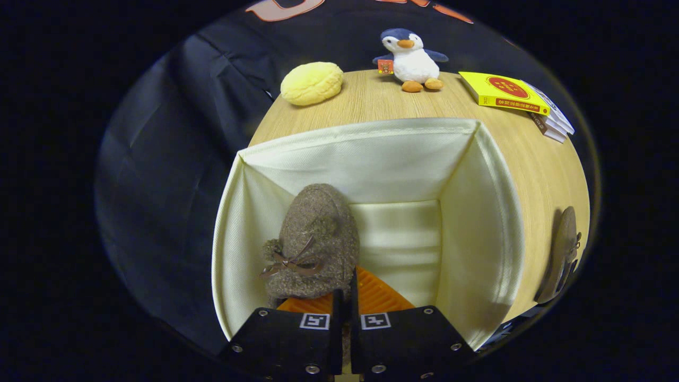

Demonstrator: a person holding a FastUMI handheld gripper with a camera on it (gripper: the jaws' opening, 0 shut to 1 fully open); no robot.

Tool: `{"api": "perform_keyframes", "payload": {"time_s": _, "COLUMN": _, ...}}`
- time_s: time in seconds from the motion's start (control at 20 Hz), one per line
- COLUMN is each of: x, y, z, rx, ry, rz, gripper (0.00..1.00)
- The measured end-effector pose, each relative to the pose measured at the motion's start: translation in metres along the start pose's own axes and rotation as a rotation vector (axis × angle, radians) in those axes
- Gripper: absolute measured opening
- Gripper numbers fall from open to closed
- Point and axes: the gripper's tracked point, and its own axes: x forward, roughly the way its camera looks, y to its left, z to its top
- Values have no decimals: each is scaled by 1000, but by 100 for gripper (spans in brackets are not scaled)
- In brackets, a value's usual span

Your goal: Open the storage box then place both shoes into the box .Put the left shoe in first, then the right shoe, with the right side of both shoes facing outward in a uniform manner.

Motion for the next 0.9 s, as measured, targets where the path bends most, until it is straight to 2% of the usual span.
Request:
{"api": "perform_keyframes", "payload": {"time_s": 0.15, "x": -3, "y": 14, "z": -15, "rx": -18, "ry": 51, "rz": 81, "gripper": 16}}
{"api": "perform_keyframes", "payload": {"time_s": 0.2, "x": -7, "y": 13, "z": -22, "rx": -39, "ry": 71, "rz": 94, "gripper": 23}}
{"api": "perform_keyframes", "payload": {"time_s": 0.25, "x": -12, "y": 14, "z": -22, "rx": -50, "ry": 67, "rz": 128, "gripper": 23}}
{"api": "perform_keyframes", "payload": {"time_s": 0.45, "x": -61, "y": 17, "z": -21, "rx": -51, "ry": 17, "rz": 290, "gripper": 42}}
{"api": "perform_keyframes", "payload": {"time_s": 0.5, "x": -76, "y": 11, "z": -18, "rx": -61, "ry": -13, "rz": 319, "gripper": 50}}
{"api": "perform_keyframes", "payload": {"time_s": 0.7, "x": -138, "y": -37, "z": -5, "rx": -110, "ry": -184, "rz": 339, "gripper": 70}}
{"api": "perform_keyframes", "payload": {"time_s": 0.9, "x": -171, "y": -124, "z": 7, "rx": -113, "ry": -341, "rz": 231, "gripper": 85}}
